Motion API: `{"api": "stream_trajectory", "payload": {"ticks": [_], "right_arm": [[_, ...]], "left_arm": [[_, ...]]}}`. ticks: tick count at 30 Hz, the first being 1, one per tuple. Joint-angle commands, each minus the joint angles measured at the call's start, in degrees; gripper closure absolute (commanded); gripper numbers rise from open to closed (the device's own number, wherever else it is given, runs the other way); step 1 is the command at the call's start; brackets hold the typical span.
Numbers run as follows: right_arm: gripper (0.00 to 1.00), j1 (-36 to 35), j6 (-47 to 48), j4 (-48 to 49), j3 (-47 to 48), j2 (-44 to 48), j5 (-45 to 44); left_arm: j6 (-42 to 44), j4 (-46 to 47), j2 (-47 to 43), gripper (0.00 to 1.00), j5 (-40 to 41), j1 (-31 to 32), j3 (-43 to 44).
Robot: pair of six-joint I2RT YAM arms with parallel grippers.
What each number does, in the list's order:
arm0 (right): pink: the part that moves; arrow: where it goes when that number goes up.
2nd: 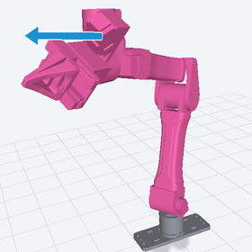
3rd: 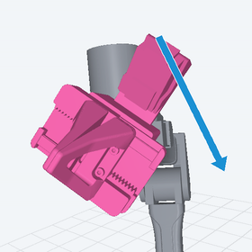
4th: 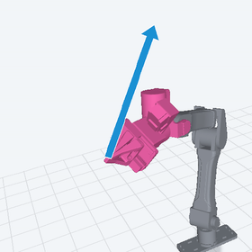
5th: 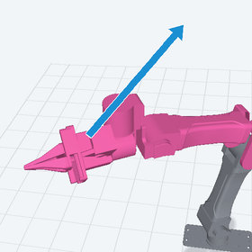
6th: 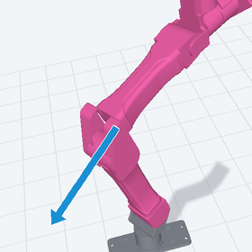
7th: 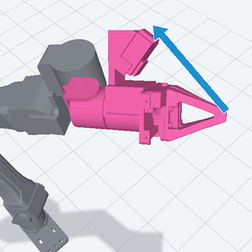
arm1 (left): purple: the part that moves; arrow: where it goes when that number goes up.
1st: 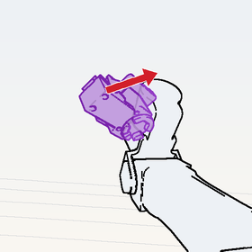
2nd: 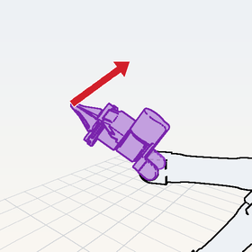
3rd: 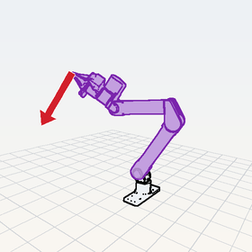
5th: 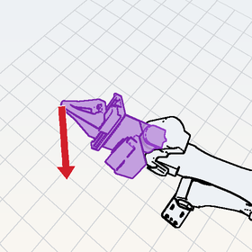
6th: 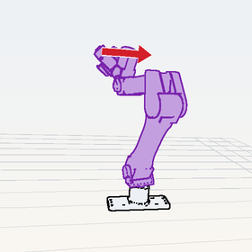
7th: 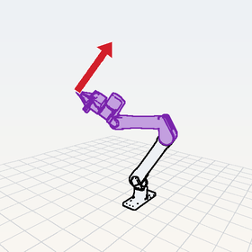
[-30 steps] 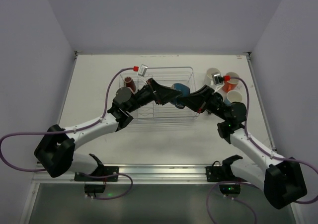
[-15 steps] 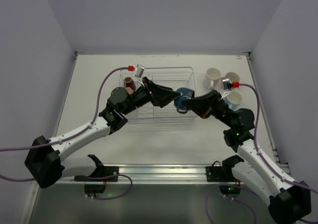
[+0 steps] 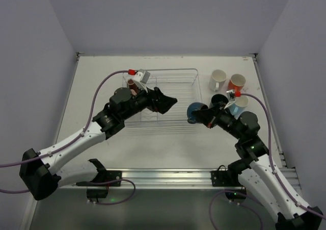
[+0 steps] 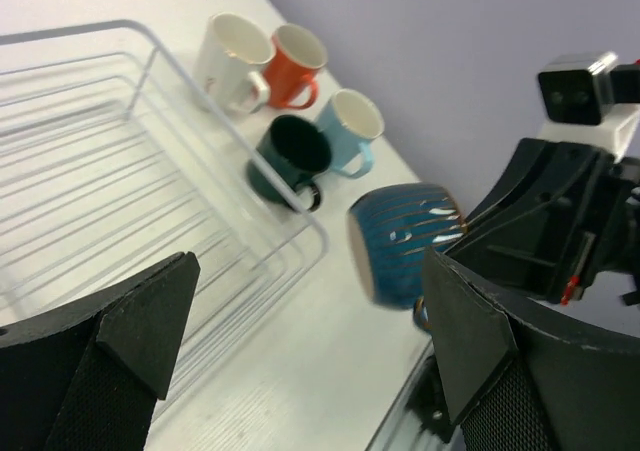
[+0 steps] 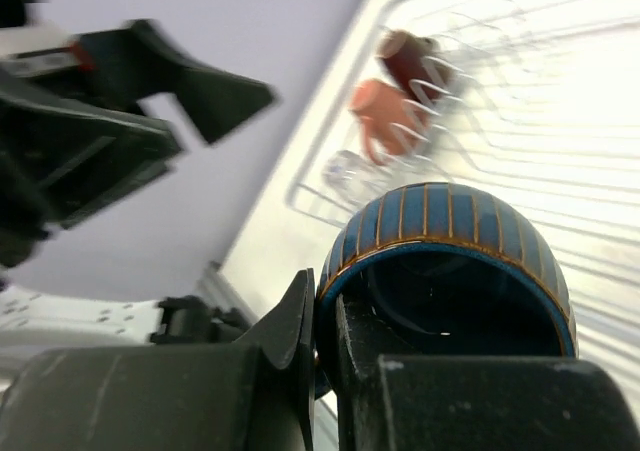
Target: Unload the cups from the dish rack
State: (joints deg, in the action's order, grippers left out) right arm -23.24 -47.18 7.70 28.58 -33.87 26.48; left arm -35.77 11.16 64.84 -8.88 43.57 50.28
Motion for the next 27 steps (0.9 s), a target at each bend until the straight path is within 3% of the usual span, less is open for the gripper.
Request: {"api": "stream_trajectory", "payload": {"ticks": [1,7,12,16,27], "right_arm": [[1.00,0.1,7.2,-22.0,4.6,5.8,-11.1],[1.00,0.2,7.7,-32.9,1.0,8.6,-23.4],[1.00,0.2,7.6,-32.9,0.7,0.2,-29.5],[1.00,1.1,8.9,-32.0,2.6,-6.9,-35.3],[1.00,1.9,8.3,-26.8,2.4,-21.8,-34.4]], "left_arm": [[10.7,-13.3,-5.7,0.00,6.1,0.1,4.6],[18.2,-31.2,-13.3,0.00,18.5,0.1,7.7],[21.7,-41.0,-15.4,0.00,25.7,0.1,8.8],[22.4,-41.5,-17.8,0.00,30.1,0.1,4.9],[22.4,-38.4,-17.1,0.00,29.3,-0.2,-1.2]]}}
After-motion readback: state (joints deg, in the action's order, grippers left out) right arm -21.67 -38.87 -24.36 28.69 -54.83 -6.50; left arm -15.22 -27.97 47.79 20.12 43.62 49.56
